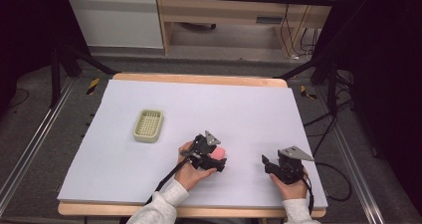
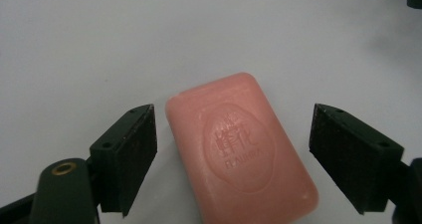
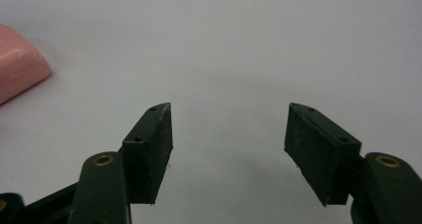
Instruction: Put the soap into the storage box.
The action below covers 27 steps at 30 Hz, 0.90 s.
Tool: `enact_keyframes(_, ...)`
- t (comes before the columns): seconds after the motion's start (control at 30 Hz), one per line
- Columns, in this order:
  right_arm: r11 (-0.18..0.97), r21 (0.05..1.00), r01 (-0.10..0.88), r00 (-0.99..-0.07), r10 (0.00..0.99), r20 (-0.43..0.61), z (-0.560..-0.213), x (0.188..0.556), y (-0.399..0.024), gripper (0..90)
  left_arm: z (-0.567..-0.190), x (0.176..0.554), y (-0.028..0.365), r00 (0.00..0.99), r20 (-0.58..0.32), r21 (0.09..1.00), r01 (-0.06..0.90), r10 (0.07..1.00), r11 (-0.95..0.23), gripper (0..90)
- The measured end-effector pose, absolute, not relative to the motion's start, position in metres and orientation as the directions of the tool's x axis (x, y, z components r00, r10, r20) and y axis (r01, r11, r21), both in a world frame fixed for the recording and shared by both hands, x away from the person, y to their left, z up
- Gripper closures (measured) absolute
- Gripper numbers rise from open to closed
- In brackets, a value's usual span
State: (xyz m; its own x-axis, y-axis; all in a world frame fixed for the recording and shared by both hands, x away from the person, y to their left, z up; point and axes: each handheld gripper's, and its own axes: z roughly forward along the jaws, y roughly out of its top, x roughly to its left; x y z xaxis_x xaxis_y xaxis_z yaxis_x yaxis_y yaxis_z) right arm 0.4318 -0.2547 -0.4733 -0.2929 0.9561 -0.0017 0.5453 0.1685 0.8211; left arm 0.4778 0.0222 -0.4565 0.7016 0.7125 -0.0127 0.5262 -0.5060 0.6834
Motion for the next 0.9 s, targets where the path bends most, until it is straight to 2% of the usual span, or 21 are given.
enact_keyframes(0.27,0.17,0.819,0.549,-0.294,0.956,-0.002,-0.4738,0.4321,-0.2545,35.8,-0.4629,0.4794,0.0194,0.693,-0.017,0.668,0.544,0.721,-0.507,18.9)
enact_keyframes(0.6,0.18,0.814,0.553,-0.3,0.954,-0.007,-0.4744,0.432,-0.2533,36.1,-0.4663,0.4795,0.0182,0.684,-0.028,0.652,0.565,0.729,-0.505,24.3)
enact_keyframes(0.7,0.177,0.815,0.552,-0.301,0.954,-0.003,-0.4743,0.4319,-0.2535,36.4,-0.4659,0.4795,0.0206,0.679,-0.047,0.649,0.579,0.733,-0.494,26.8)
enact_keyframes(0.73,0.178,0.815,0.552,-0.301,0.954,-0.004,-0.4744,0.4319,-0.2539,36.7,-0.4652,0.4794,0.0219,0.68,-0.05,0.648,0.58,0.732,-0.494,31.2)
enact_keyframes(0.9,0.181,0.815,0.551,-0.304,0.953,-0.006,-0.4747,0.4321,-0.2538,37.7,-0.4641,0.479,0.0256,0.679,-0.063,0.647,0.586,0.731,-0.489,35.7)
